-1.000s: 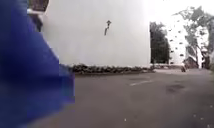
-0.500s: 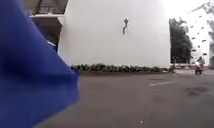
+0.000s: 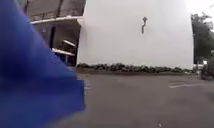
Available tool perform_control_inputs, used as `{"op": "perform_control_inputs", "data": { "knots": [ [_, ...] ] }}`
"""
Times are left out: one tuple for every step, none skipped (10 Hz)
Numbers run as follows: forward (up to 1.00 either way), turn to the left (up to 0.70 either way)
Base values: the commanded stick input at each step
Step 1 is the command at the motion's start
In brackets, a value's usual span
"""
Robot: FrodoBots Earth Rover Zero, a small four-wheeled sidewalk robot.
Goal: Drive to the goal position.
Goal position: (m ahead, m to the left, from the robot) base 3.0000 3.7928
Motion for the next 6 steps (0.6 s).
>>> {"op": "perform_control_inputs", "data": {
  "knots": [
    [0.00, 0.45],
    [0.00, 0.45],
    [0.00, 0.45],
    [0.00, 0.45],
    [0.00, 0.45],
    [0.00, 0.45]
  ]
}}
